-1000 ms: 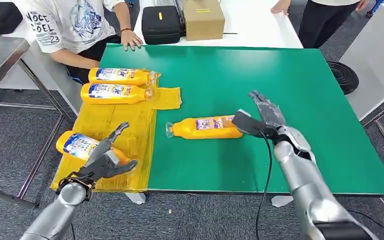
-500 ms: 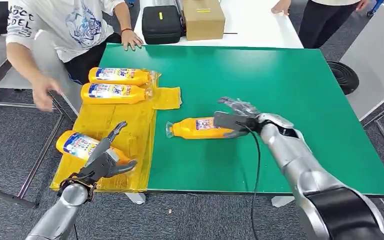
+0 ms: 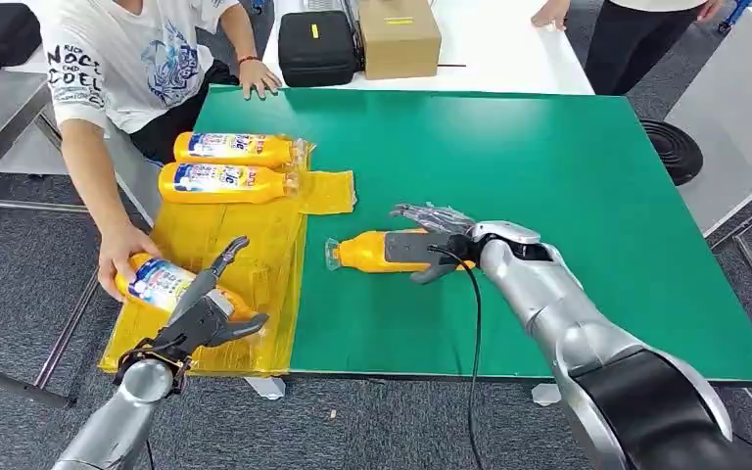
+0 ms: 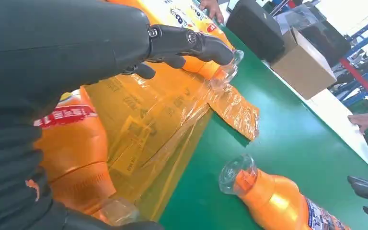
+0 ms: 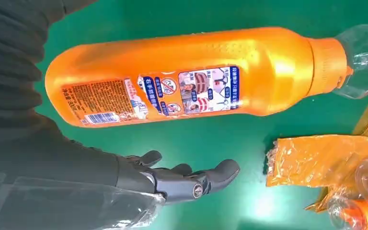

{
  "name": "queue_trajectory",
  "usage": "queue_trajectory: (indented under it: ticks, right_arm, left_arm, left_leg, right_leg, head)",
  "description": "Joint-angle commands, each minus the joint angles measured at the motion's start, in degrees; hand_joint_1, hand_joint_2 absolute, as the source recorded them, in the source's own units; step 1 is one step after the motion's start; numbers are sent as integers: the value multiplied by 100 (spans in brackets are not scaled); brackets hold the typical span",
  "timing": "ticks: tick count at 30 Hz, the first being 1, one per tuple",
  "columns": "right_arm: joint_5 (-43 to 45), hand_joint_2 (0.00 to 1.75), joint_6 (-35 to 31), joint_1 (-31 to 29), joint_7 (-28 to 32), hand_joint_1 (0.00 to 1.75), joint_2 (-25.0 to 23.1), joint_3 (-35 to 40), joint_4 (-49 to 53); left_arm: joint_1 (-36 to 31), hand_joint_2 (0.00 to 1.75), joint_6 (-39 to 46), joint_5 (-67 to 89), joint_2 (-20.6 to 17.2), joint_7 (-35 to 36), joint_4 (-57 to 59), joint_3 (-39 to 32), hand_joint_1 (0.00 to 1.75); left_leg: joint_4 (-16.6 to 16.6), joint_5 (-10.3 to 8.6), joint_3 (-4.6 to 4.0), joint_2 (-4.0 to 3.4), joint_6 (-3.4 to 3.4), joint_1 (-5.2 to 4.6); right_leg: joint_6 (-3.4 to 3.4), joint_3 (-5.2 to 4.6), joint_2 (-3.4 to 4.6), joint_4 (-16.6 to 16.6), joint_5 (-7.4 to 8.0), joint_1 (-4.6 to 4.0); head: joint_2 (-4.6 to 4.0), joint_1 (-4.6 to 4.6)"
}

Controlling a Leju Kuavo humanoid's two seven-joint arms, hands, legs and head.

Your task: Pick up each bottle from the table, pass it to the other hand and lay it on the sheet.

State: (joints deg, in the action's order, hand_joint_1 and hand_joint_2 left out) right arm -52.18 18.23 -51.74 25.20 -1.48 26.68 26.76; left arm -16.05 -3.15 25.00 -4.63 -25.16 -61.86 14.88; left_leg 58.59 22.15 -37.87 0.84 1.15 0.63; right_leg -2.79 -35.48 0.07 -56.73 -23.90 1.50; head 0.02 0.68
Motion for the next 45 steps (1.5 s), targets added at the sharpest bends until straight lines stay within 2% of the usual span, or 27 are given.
queue_trajectory:
  ticks: [1, 10, 21, 45]
  right_arm:
    - [116, 175, -22, -350, -166, 0, 265, 399, -597]
    - [278, 175, -246, -328, -490, 0, 519, 374, -691]
    - [278, 175, -410, -191, -689, 0, 478, 381, -863]
    - [365, 175, -278, -389, -981, 0, 358, 328, -1070]
  left_arm:
    - [-119, 175, -16, 25, 130, 45, 230, -140, 0]
    - [122, 175, -9, 28, 136, 60, 81, -190, 0]
    - [185, 175, 3, 43, 218, 65, -28, -203, 0]
    - [-221, 175, -158, 107, 212, 34, 485, -86, 0]
  left_leg:
    - [2, 18, 38, 4, -3, 7]
    - [2, 13, 24, -3, 0, 1]
    - [-2, 8, 19, 0, -2, 3]
    - [4, 11, 22, -3, -3, 4]
  right_leg:
    - [25, 46, -15, 4, -19, -12]
    - [15, 28, -5, 2, -12, -5]
    - [12, 21, -6, 6, -8, -7]
    - [17, 23, -5, 0, -11, -9]
  head:
    - [0, -2]
    - [0, -2]
    - [0, 0]
    - [0, 0]
